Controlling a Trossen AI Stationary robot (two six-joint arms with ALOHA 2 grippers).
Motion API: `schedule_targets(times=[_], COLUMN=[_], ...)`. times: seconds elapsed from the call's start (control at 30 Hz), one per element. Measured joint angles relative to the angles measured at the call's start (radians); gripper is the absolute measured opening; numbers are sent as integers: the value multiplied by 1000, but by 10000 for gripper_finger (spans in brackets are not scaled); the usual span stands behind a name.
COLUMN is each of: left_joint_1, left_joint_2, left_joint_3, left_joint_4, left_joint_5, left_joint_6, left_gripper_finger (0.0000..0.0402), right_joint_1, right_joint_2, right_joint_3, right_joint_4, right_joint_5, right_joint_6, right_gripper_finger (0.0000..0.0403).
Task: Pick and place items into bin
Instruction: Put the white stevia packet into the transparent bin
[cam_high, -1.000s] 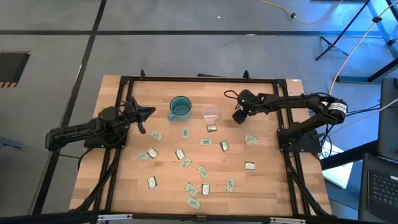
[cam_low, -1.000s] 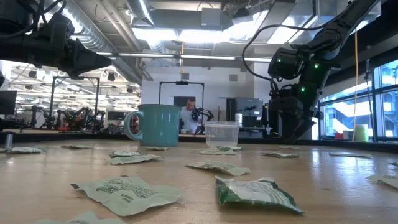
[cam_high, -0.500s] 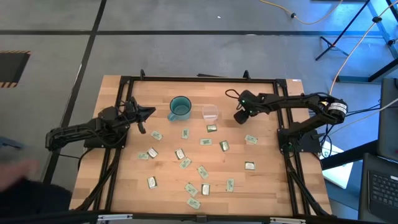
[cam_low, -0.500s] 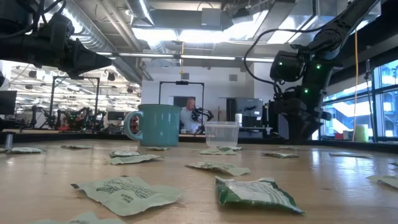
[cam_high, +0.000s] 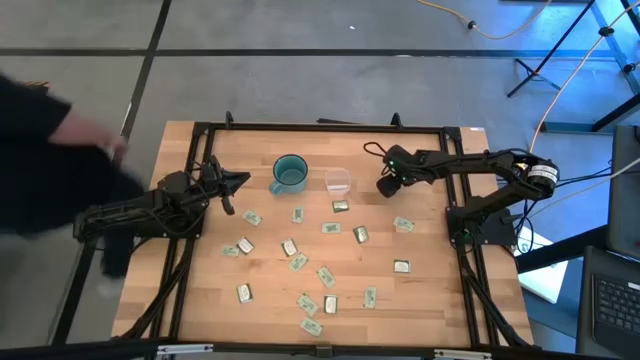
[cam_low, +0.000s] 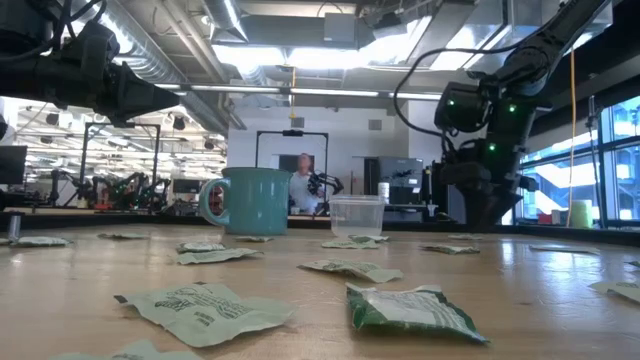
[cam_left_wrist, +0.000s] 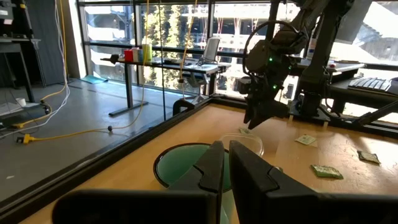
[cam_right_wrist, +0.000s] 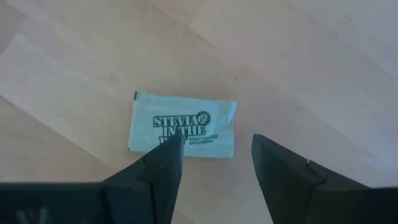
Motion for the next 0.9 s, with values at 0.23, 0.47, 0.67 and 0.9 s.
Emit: schedule_targets(times=[0.23, 0.47, 0.67, 0.9], left_joint_1=[0, 0, 0, 0], left_joint_2=[0, 0, 0, 0], left_joint_3=[0, 0, 0, 0], left_joint_4=[0, 0, 0, 0], left_joint_5=[0, 0, 0, 0], left_joint_6=[0, 0, 0, 0], left_gripper_finger=[19, 19, 19, 19], right_joint_1=[-2, -5, -6, -6], right_joint_2=[31, 101, 103, 104], right_joint_3=[0, 6, 5, 4], right_joint_4=[7, 41, 37, 36], right_joint_5=[-2, -1, -11, -10], right_joint_6=[23, 15, 26, 15], right_gripper_finger=[193, 192, 161, 106])
